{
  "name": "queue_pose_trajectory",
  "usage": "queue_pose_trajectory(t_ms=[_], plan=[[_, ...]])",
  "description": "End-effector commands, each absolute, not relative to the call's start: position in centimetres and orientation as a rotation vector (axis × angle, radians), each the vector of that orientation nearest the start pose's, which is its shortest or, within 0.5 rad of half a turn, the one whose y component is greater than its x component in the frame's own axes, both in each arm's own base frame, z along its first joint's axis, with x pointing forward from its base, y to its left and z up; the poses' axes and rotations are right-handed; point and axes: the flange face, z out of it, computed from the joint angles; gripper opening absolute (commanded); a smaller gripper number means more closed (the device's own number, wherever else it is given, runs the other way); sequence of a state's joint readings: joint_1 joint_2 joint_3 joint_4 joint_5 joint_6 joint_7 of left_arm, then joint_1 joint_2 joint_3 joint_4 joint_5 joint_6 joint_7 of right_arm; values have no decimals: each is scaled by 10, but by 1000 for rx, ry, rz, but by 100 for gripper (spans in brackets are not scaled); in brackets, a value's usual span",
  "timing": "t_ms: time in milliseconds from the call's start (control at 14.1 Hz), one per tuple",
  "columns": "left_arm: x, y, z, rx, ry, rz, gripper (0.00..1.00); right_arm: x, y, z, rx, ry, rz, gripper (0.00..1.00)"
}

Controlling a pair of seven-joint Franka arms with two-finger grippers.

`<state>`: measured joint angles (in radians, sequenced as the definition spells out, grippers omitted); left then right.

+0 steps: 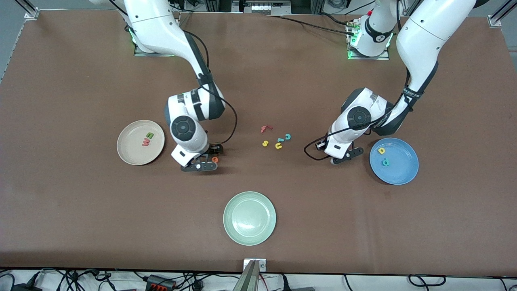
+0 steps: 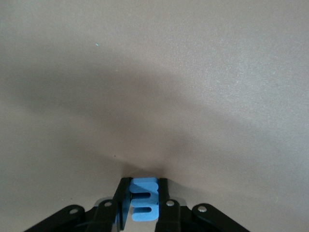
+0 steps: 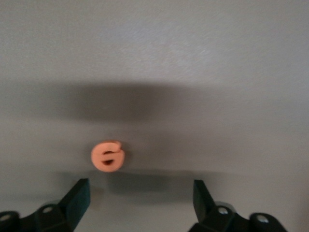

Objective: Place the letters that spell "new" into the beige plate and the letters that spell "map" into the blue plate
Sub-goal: 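Grasp the blue m with the left gripper while the right gripper reaches orange 6, then grasp the orange 6 with the right gripper while the left gripper carries blue m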

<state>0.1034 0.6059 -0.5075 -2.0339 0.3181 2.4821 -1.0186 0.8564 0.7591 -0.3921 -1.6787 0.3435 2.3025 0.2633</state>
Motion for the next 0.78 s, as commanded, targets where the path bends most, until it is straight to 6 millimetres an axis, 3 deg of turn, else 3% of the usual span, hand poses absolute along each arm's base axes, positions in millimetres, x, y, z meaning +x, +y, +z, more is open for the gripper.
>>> queue_pose_trajectory(t_ms=[0,142,284,496,709], plan=[[545,-231,175,-3097,-647,134,1,587,332,171,-3183,40,61,92],[544,-223,208,-3016,-570,155,1,585,344,168,-3186,8,47,87],[557,-206,241,-2961,-355,217,1,591,350,168,-3183,-2,24,82],[587,-161,281,-2948,-166,269,1,596,353,169,-3181,-5,7,79],[608,-86,289,-2992,137,305,1,596,354,169,-3181,-10,9,72]])
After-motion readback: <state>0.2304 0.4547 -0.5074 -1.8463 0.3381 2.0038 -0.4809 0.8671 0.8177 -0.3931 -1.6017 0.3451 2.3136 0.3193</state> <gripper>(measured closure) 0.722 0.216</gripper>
